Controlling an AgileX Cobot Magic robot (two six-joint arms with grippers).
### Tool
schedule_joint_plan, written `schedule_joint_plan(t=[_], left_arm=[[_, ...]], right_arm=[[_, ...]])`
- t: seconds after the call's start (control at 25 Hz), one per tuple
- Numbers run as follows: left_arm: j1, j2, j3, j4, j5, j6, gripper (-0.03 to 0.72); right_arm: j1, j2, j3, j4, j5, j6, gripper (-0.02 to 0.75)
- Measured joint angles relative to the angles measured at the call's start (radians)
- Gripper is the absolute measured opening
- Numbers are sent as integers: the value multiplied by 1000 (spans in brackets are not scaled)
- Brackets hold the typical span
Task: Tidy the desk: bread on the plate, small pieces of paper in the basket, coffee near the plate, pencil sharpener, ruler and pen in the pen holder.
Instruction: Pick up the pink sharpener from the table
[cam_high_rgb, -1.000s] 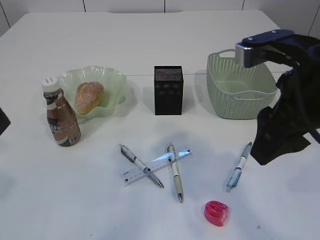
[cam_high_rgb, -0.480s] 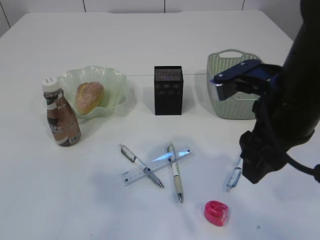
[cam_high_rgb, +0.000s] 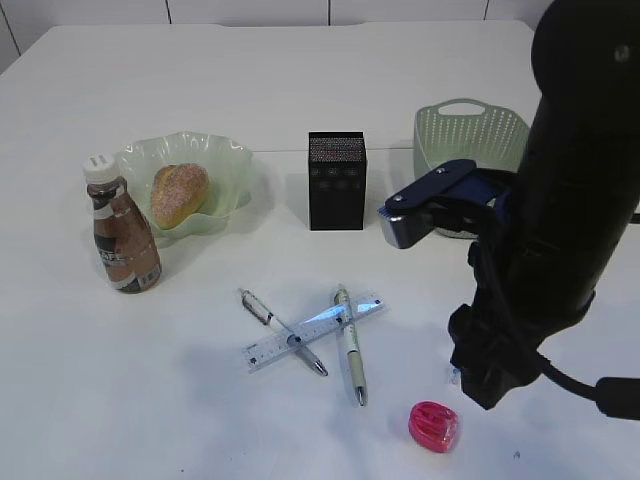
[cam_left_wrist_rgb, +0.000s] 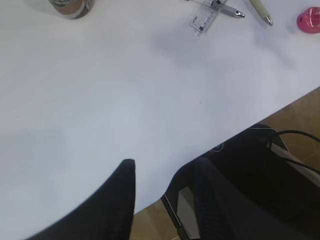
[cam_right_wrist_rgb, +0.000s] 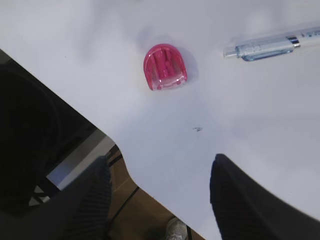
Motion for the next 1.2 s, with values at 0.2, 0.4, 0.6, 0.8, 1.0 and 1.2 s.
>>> schedule_joint_plan(t=[0.2, 0.4, 0.6, 0.8, 1.0, 1.2], left_arm=[[0, 0, 28, -9, -10, 0, 258], [0, 0, 30, -9, -17, 0, 255], [0, 0, 30, -9, -31, 0, 241], [0, 0, 30, -9, -36, 0, 240], [0, 0, 30, -9, -36, 0, 239], [0, 0, 30, -9, -36, 0, 239]], right_arm=[[0, 1, 7, -4, -2, 4, 493], [0, 1, 7, -22, -71, 1, 493], [0, 1, 7, -70, -78, -31, 493], [0, 1, 17, -70, -95, -41, 493], [0, 39, 75, -70, -136, -43, 493], [0, 102, 85, -53, -172, -47, 493]])
